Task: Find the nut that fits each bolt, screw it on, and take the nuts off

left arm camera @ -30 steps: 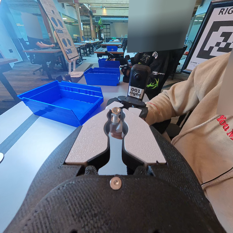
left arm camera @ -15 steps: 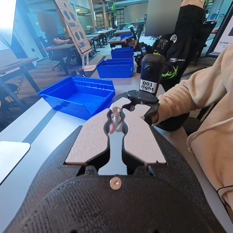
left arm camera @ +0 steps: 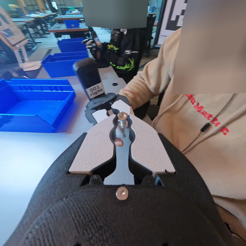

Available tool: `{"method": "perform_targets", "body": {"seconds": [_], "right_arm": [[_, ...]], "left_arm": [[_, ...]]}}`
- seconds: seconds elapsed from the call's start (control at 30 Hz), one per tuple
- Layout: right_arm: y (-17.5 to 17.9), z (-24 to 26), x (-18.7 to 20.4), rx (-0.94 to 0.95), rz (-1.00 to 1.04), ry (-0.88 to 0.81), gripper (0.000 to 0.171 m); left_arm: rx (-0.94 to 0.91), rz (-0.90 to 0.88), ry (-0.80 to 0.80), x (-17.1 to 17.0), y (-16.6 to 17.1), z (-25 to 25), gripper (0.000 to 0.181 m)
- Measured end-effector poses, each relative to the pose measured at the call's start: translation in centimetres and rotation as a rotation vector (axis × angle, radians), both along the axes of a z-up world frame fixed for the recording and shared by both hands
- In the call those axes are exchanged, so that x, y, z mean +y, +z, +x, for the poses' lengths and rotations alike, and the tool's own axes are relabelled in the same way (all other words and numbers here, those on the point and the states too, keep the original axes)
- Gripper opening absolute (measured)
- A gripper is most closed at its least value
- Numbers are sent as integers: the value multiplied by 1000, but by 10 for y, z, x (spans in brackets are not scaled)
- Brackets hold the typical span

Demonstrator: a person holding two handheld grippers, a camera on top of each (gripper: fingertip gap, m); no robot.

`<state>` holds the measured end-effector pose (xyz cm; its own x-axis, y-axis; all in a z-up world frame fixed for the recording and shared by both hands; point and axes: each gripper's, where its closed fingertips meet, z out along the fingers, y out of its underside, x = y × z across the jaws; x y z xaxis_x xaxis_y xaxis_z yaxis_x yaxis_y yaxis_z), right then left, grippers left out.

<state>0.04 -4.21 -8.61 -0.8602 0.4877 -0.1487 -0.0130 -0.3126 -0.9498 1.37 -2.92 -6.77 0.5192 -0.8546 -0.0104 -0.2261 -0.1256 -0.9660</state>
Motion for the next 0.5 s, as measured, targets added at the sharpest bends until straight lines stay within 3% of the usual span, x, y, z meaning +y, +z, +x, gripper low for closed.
{"method": "perform_targets", "body": {"seconds": [0.2,0.5], "right_arm": [[0,26,-27,-56,-145,313,14],[-9,47,-52,-91,-104,511,14]], "left_arm": [[-53,-49,-179,-20,-2,19,14],[-48,-86,-343,-40,-12,34,14]]}}
